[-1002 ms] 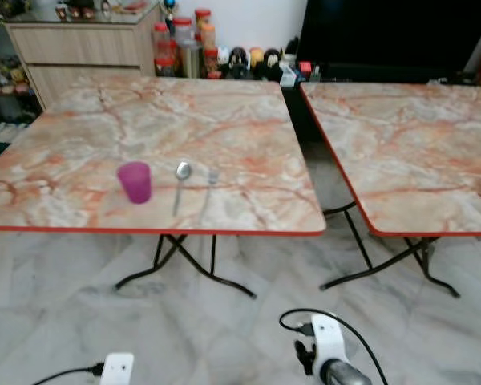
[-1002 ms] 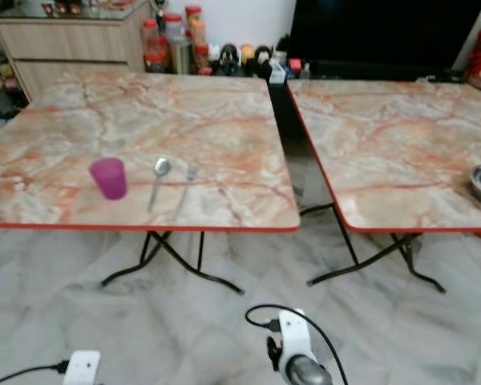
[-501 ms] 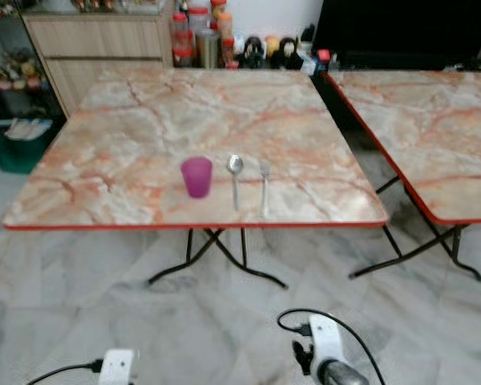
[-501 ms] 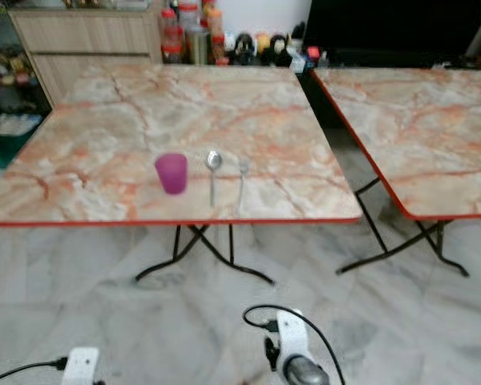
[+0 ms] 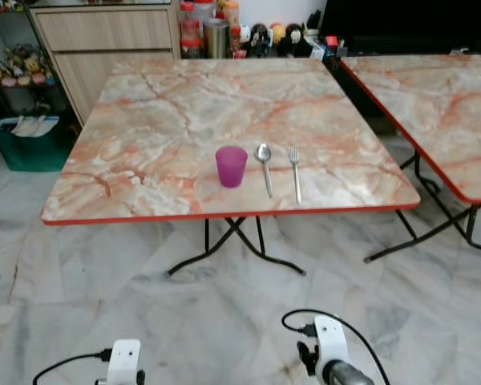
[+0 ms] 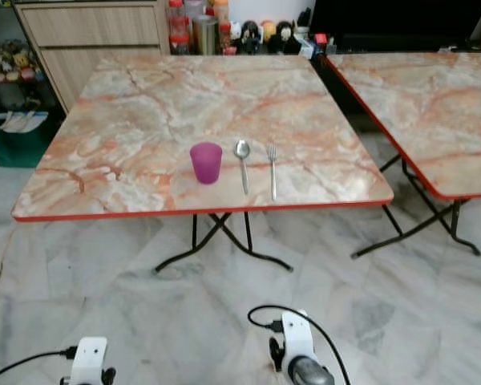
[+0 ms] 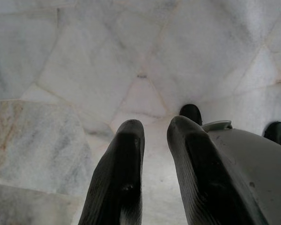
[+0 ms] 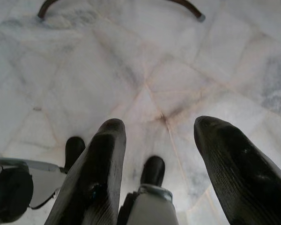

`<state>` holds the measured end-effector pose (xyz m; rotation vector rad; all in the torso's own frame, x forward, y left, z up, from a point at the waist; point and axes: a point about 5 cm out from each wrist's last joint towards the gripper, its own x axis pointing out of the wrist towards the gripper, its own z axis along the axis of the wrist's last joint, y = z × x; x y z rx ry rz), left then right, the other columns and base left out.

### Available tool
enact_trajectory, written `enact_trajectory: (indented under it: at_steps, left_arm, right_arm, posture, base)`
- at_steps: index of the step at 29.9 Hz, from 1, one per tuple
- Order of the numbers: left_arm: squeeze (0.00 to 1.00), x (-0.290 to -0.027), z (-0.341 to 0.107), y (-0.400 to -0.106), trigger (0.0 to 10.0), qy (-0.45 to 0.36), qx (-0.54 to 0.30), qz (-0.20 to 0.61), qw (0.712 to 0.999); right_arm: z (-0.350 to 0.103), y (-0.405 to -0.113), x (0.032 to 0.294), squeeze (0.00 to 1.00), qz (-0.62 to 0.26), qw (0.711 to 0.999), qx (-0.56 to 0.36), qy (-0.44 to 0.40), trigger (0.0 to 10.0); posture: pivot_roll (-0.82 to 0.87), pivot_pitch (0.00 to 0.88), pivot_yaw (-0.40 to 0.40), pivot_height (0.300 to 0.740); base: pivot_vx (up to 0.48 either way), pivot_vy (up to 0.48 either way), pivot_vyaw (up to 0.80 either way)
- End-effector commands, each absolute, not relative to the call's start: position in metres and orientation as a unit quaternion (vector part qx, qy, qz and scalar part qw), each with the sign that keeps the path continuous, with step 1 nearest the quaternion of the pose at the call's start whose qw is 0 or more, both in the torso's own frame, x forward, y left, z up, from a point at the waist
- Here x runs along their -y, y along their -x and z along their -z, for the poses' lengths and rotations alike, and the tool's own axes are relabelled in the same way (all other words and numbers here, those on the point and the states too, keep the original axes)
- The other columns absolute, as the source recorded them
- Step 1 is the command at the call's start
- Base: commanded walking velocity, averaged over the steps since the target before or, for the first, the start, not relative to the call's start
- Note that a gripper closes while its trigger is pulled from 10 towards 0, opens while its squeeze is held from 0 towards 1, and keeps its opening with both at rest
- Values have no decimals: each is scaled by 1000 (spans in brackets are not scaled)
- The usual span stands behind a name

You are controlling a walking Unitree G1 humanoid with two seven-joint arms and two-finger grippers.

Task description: Setting the table

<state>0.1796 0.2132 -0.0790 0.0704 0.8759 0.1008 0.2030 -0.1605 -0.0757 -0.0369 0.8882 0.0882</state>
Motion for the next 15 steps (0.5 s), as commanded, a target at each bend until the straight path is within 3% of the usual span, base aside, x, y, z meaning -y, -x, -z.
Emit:
enact_trajectory:
  at_steps: [1,4,15]
  left_arm:
    - [0,-212,79,-181,10000,-26,-422,-54,904]
    - [0,-212,79,-181,10000,-24,-421,-56,905]
    - [0,-211,80,-179,10000,-21,-427,-56,902]
  right_arm:
    - [74,-205,163,0,-42,906,-421,22,10000]
    - [74,-205,163,0,-40,906,-422,18,10000]
    - [74,-205,164,0,-33,905,-424,14,10000]
  posture:
    - [118,91,-22,740]
    - [119,95,-23,740]
    - [114,105,-23,740]
  base:
    - [240,0,800]
    - [264,0,700]
    - [275,0,0]
